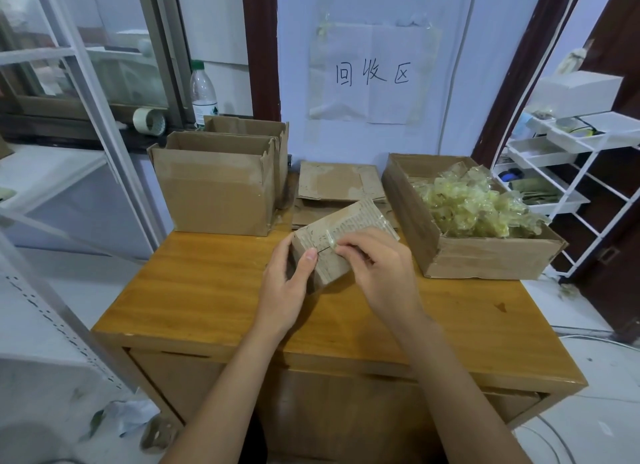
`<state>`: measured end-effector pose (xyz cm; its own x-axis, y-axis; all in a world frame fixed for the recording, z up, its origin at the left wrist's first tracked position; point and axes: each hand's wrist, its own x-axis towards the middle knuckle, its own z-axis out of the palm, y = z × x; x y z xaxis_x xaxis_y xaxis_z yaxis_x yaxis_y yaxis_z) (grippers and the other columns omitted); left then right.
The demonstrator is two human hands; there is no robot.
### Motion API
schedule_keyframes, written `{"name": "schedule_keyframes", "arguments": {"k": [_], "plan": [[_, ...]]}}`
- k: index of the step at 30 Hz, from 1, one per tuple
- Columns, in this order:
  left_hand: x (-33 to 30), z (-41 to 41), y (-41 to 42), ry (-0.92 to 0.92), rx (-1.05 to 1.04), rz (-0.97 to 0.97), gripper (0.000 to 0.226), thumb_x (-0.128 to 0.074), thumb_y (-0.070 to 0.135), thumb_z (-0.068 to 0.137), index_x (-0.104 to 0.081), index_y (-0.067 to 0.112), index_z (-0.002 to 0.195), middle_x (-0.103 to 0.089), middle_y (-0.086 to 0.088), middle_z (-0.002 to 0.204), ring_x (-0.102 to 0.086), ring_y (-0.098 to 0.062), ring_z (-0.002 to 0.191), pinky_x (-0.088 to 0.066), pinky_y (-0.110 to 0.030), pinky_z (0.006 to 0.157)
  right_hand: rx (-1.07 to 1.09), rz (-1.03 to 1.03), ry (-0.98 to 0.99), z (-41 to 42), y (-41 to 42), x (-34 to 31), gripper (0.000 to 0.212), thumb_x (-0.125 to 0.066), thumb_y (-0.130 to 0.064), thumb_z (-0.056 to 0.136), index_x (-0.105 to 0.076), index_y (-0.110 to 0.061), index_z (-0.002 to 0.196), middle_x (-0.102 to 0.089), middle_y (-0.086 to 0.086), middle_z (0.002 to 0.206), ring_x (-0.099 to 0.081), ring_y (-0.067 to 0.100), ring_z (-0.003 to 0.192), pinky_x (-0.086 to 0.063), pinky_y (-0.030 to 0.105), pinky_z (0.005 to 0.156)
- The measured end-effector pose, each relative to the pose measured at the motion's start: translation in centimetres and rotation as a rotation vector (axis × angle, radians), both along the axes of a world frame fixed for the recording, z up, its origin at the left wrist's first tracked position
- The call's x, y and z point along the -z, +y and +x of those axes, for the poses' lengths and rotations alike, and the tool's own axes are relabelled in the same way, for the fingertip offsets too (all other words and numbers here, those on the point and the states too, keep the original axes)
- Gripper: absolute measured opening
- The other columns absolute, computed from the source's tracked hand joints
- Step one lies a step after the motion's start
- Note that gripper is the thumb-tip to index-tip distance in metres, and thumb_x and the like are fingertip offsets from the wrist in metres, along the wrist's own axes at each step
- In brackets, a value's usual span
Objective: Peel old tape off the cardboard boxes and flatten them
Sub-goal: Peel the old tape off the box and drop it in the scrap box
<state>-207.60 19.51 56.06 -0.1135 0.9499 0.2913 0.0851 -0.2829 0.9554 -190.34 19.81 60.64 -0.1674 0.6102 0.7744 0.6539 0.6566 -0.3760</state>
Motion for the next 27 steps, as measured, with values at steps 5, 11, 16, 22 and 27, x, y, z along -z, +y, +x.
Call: {"name": "schedule_keyframes", "arguments": {"k": [5,11,16,22,27], "plan": [[-0.2,0.0,-0.1,0.041,0.005,-0.001,0.053,-0.056,0.067,0.092,-0.057,0.037,0.137,-0.066,0.012,0.127,-0.065,-0.01,0.118,-0.059,-0.046,0.096,0.0,-0.131,-0.048,0.0,0.6,-0.8,0.012,-0.071,-0.023,0.098,-0.08,-0.017,0.103,-0.068,-0.008,0.095,-0.062,0.007,0.087,-0.055,0.032,0.071],[-0.1,-0.1,0.0,0.033,0.005,-0.006,0.052,-0.058,0.067,0.093,-0.059,0.037,0.135,-0.069,0.008,0.125,-0.067,-0.015,0.117,-0.059,-0.05,0.095,0.112,-0.088,-0.057,-0.8,0.2,-1.2,0.009,-0.076,-0.028,0.094,-0.073,-0.022,0.1,-0.062,-0.017,0.089,-0.054,0.0,0.08,-0.039,0.008,0.067],[0.0,-0.1,0.1,0.047,0.009,-0.01,0.05,-0.058,0.066,0.094,-0.058,0.039,0.136,-0.067,0.01,0.128,-0.065,-0.013,0.12,-0.058,-0.048,0.097,0.14,-0.032,0.082,-1.1,0.0,0.2,0.01,-0.079,-0.022,0.092,-0.074,-0.014,0.087,-0.064,-0.01,0.084,-0.051,0.001,0.075,-0.042,0.007,0.07],[-0.1,0.0,0.0,0.041,0.016,-0.013,0.053,-0.058,0.065,0.093,-0.058,0.037,0.137,-0.067,0.011,0.129,-0.065,-0.011,0.12,-0.059,-0.045,0.097,0.217,-0.055,0.091,-1.8,0.0,0.3,0.015,-0.074,-0.027,0.096,-0.075,-0.014,0.089,-0.067,-0.007,0.083,-0.05,-0.001,0.072,-0.038,0.005,0.065],[-0.3,0.0,-0.2,0.035,0.019,-0.01,0.055,-0.058,0.066,0.092,-0.057,0.036,0.138,-0.066,0.013,0.129,-0.064,-0.009,0.12,-0.06,-0.042,0.097,0.178,0.056,0.039,-1.6,-0.4,1.1,0.019,-0.062,-0.02,0.102,-0.076,-0.007,0.098,-0.068,0.001,0.092,-0.046,-0.005,0.085,-0.036,-0.001,0.075]]}}
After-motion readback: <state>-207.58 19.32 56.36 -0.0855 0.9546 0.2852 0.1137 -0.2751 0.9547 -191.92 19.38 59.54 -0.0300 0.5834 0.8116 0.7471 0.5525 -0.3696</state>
